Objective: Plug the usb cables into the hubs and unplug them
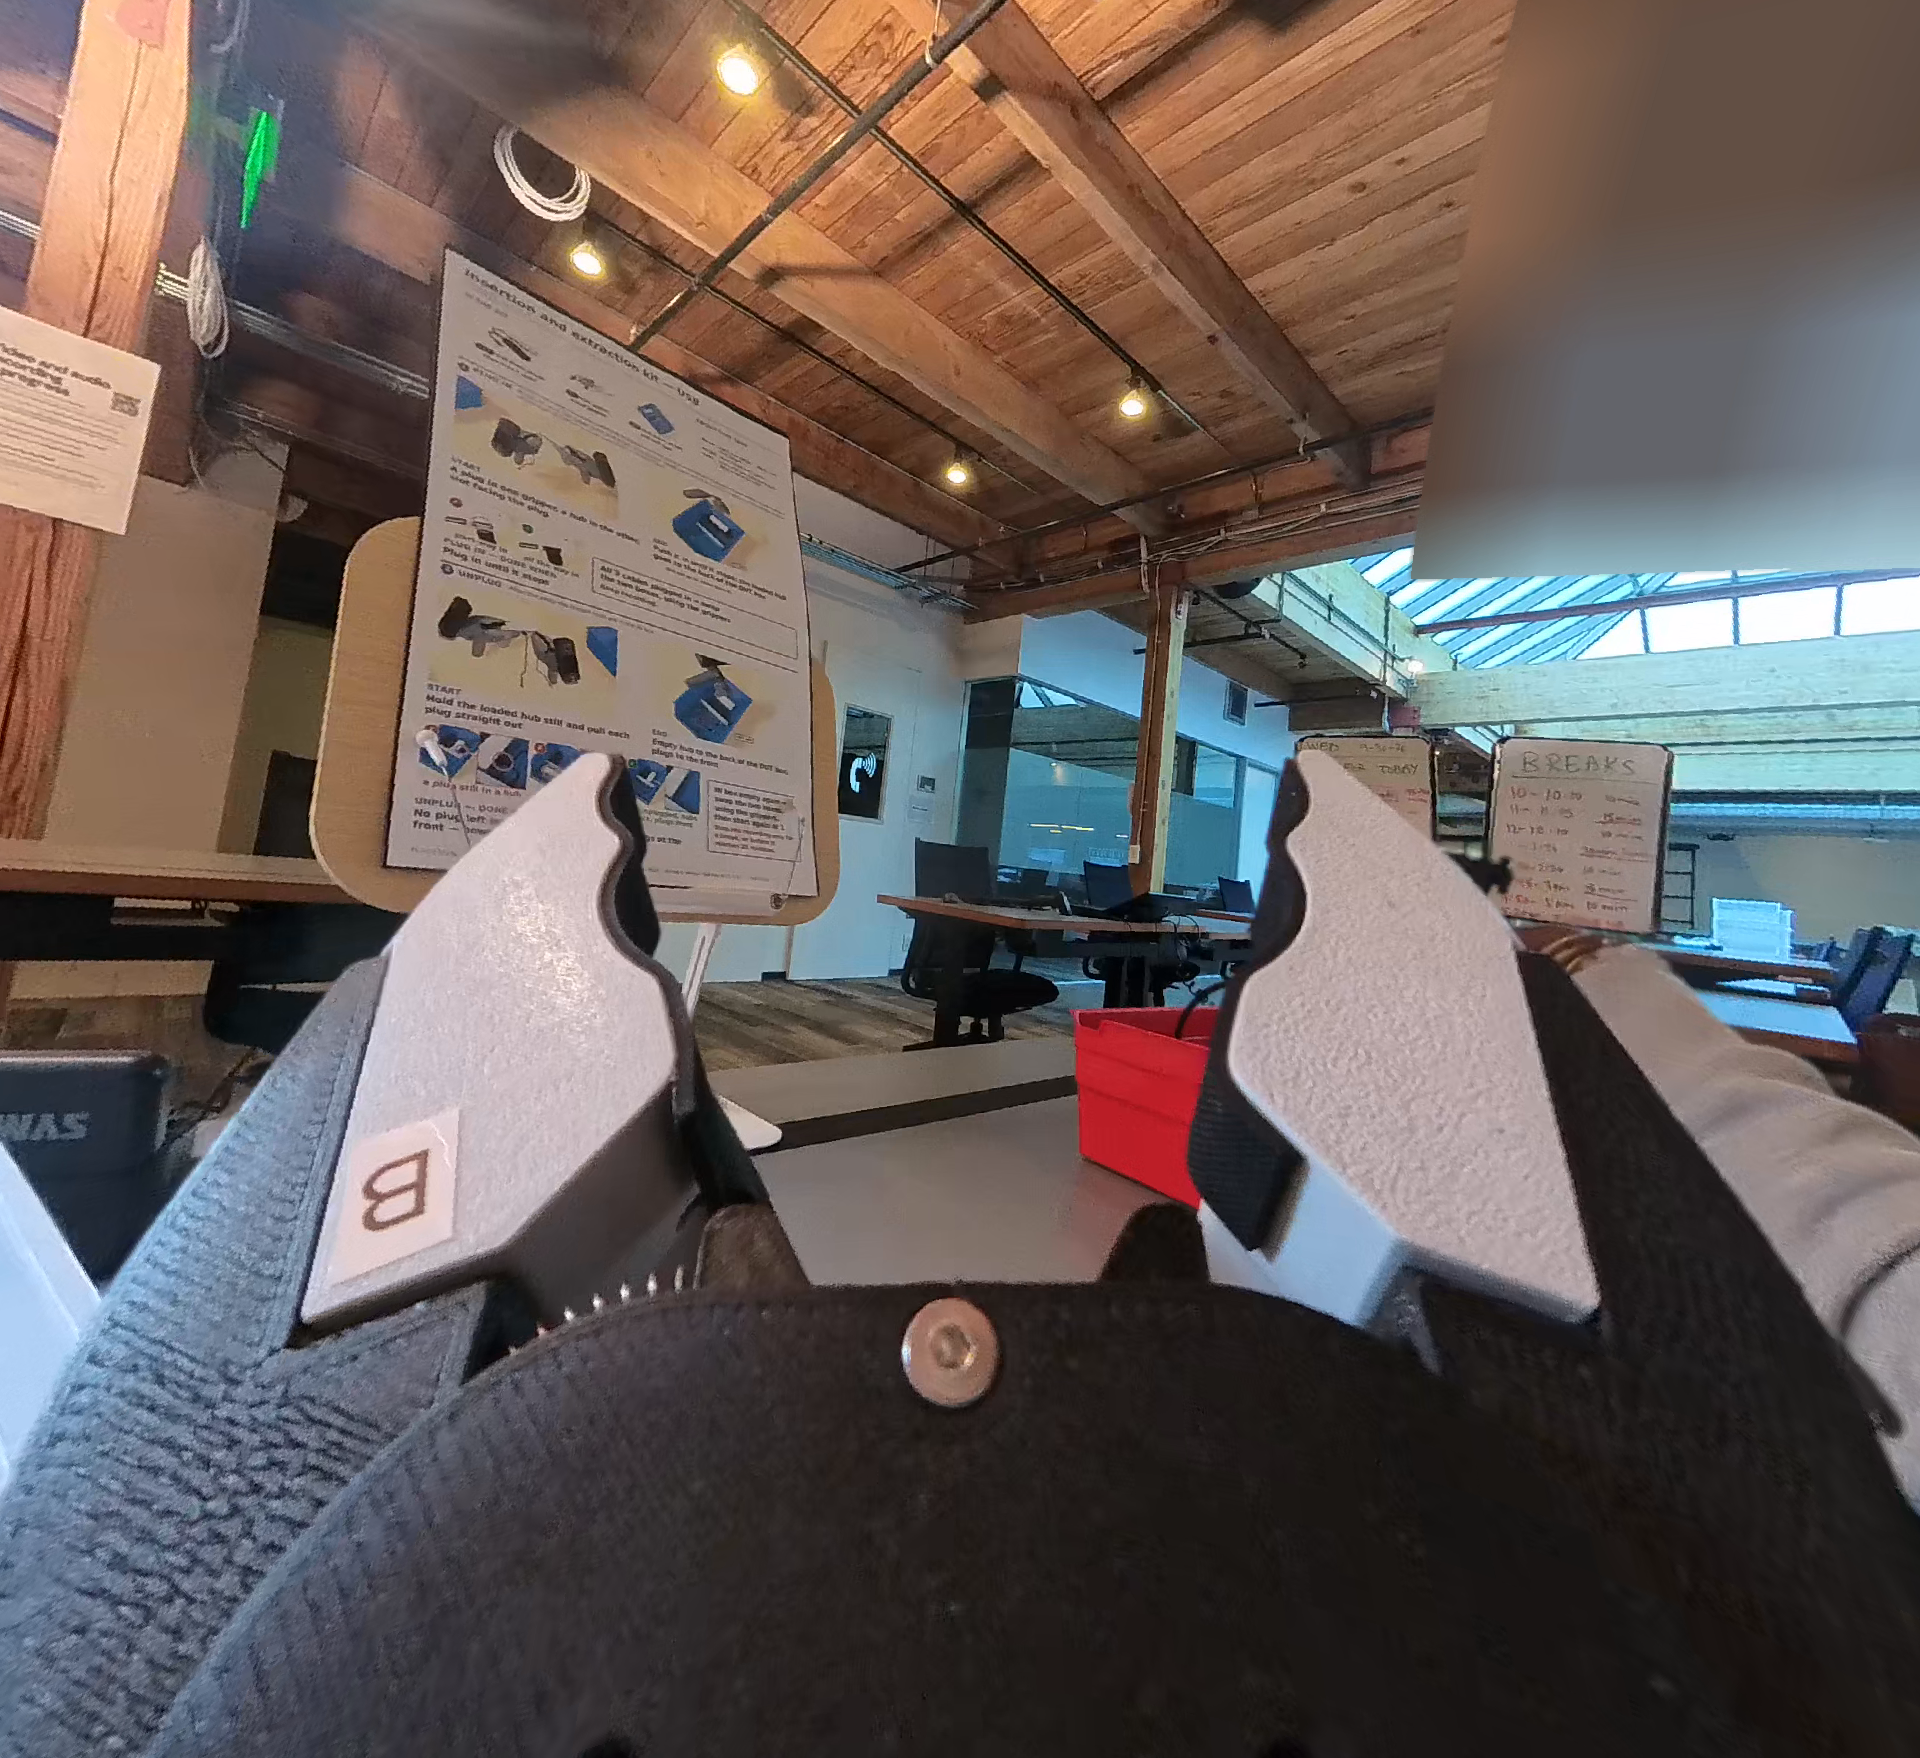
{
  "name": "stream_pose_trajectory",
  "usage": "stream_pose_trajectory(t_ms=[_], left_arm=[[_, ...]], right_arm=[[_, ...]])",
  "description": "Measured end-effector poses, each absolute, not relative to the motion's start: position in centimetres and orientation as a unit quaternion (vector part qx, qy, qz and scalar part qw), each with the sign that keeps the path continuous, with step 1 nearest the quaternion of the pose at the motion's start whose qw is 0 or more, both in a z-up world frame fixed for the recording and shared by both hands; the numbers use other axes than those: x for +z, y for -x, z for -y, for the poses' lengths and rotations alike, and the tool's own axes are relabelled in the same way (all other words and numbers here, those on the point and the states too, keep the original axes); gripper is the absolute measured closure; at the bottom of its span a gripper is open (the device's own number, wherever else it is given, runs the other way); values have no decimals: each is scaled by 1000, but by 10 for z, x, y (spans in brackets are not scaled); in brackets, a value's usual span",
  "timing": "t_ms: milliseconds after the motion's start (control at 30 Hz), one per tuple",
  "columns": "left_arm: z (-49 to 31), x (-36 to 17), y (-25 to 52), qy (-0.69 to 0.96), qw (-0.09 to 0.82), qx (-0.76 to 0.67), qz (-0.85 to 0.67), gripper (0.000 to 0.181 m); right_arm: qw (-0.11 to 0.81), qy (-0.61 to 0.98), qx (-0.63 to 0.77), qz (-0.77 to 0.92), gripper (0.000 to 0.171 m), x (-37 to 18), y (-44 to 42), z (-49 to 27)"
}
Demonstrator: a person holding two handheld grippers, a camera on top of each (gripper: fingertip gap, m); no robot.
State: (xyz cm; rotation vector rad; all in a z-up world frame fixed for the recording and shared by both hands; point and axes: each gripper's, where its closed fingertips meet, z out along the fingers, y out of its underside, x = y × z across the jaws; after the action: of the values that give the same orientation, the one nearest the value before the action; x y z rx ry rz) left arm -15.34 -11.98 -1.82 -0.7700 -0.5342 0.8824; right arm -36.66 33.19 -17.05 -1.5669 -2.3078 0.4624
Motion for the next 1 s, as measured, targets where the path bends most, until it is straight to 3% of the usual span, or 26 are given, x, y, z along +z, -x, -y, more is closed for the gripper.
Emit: stream_pose_trajectory(t_ms=[33,200,367,467,600,733,800,1000], left_arm=[[120,-18,153,358,801,410,250,68],[121,-18,152,355,803,407,252,68],[122,-18,152,354,804,405,255,68],[122,-18,152,354,803,405,256,68],[122,-19,152,353,804,402,258,68],[123,-17,151,350,807,395,265,69],[126,-12,150,343,813,388,267,69],[170,32,131,338,814,385,273,79]], right_arm=[[150,548,153,809,104,-180,370,-331],[99,568,96,812,118,-219,367,-337],[95,569,124,808,130,-206,362,-336],[151,555,225,786,119,-151,366,-326],[321,459,408,721,104,-38,367,-307],[470,298,609,565,42,77,334,-282],[465,237,670,527,25,108,306,-268],[363,90,839,395,25,169,220,-258]])
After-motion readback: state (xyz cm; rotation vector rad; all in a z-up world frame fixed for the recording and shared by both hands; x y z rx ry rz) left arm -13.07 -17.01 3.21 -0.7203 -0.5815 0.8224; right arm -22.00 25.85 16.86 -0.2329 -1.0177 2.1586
